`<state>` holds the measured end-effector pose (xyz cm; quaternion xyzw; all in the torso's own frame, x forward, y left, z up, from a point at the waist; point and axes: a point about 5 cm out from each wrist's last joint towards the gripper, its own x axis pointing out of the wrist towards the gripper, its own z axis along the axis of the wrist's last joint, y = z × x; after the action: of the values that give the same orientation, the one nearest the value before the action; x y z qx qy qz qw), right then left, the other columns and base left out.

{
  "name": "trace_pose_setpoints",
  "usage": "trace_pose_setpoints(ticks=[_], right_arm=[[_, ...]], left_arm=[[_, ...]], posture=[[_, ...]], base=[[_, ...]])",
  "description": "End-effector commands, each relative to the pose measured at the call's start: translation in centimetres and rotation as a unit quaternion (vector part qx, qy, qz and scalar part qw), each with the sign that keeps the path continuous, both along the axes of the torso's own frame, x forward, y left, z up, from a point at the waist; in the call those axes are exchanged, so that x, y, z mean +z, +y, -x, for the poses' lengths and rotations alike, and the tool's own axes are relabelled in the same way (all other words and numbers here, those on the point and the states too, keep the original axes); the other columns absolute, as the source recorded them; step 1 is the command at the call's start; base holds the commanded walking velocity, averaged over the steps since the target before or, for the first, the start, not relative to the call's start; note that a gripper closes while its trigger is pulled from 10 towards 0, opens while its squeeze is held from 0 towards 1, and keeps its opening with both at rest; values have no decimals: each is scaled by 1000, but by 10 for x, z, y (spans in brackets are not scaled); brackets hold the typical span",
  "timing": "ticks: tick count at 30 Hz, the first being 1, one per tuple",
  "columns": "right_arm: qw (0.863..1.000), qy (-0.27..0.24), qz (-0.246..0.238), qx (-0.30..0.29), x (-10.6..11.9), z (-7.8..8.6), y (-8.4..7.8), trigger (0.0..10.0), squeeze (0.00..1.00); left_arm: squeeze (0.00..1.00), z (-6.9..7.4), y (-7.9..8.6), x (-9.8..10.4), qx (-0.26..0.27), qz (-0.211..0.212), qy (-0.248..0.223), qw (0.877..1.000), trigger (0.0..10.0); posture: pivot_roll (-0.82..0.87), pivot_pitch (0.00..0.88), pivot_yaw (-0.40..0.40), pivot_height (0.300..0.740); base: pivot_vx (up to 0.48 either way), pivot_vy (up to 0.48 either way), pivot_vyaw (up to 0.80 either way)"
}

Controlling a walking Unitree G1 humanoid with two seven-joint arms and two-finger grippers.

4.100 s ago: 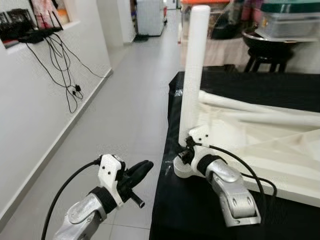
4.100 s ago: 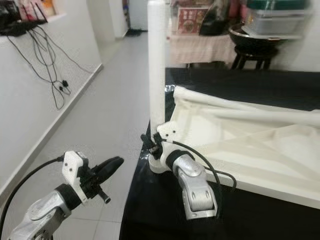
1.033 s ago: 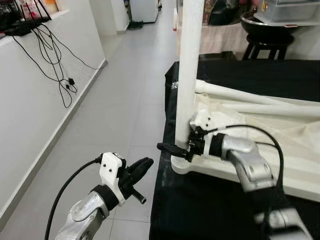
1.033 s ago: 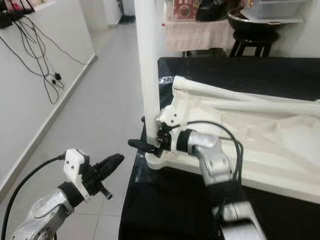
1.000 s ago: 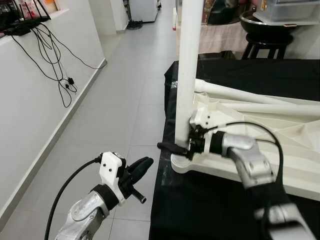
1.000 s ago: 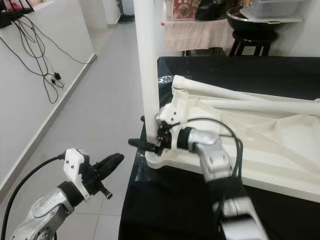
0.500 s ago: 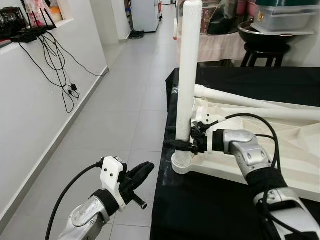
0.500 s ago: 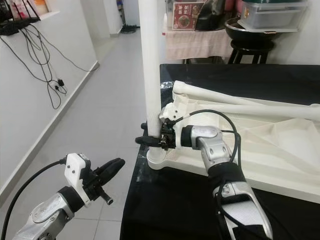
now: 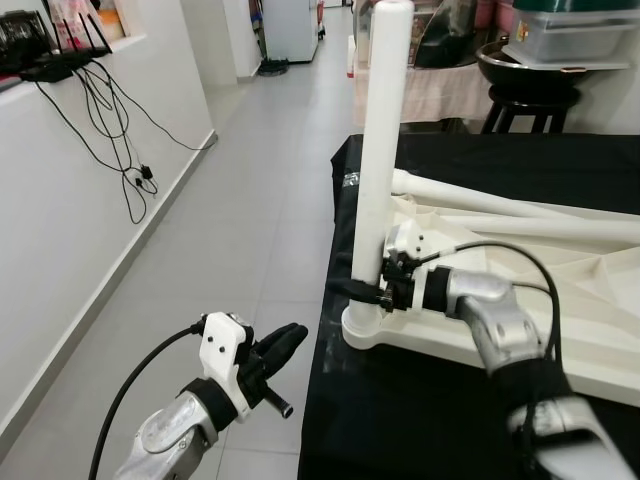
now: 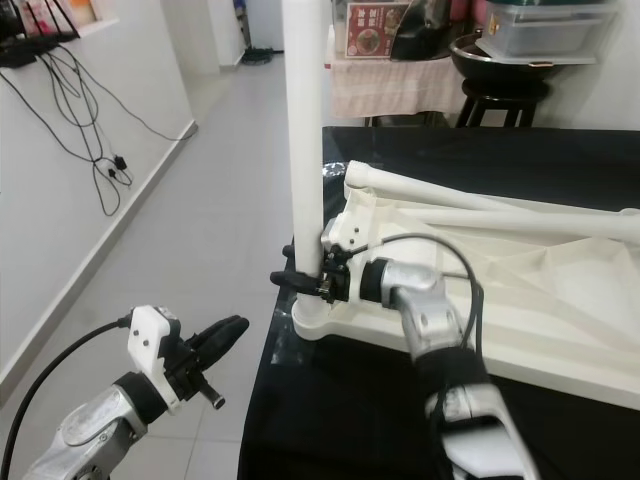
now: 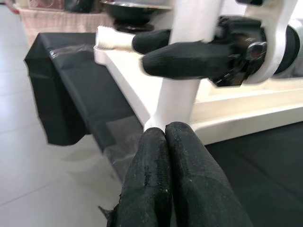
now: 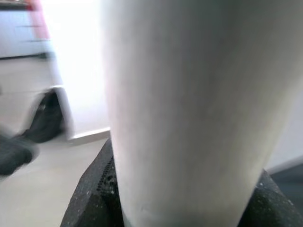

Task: Building children table

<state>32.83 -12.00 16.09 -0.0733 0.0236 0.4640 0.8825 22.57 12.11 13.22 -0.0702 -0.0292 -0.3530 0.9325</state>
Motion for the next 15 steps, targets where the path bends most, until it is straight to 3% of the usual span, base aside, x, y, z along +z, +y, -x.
trace_pose_setpoints(ticks=[1, 2, 3, 4, 7, 14, 15], right_arm=[[996, 40, 29, -75, -27, 8, 11, 0, 0], [985, 41, 16, -169, -32, 14, 15, 0, 0], [985, 41, 16, -169, -32, 14, 15, 0, 0], [972, 44, 7, -231, -35, 18, 16, 0, 0], [964, 27, 7, -265, -31, 19, 19, 0, 0], [961, 47, 1, -271, -32, 15, 16, 0, 0], [962, 50, 3, -270, -31, 16, 18, 2980, 0]], left_arm=[[0, 0, 2, -2, 3, -5, 3, 1000, 10000], [0, 0, 3, -2, 3, -6, 3, 1000, 10000], [0, 0, 3, -2, 3, -6, 3, 1000, 10000], [0, 0, 3, -2, 3, -6, 2, 1000, 10000], [0, -1, 3, -2, 3, -6, 3, 1000, 10000], [0, -1, 2, -3, 1, -6, 4, 1000, 10000], [0, -1, 2, -3, 2, -6, 3, 1000, 10000]], posture=[[3, 22, 23, 740], [-4, 24, 25, 740], [-4, 24, 25, 740], [-4, 24, 25, 740], [-11, 12, 34, 740], [-8, 10, 27, 740], [-6, 10, 27, 740]], base=[[0, 0, 0], [0, 0, 0], [0, 0, 0], [0, 0, 0], [0, 0, 0], [0, 0, 0], [0, 0, 0]])
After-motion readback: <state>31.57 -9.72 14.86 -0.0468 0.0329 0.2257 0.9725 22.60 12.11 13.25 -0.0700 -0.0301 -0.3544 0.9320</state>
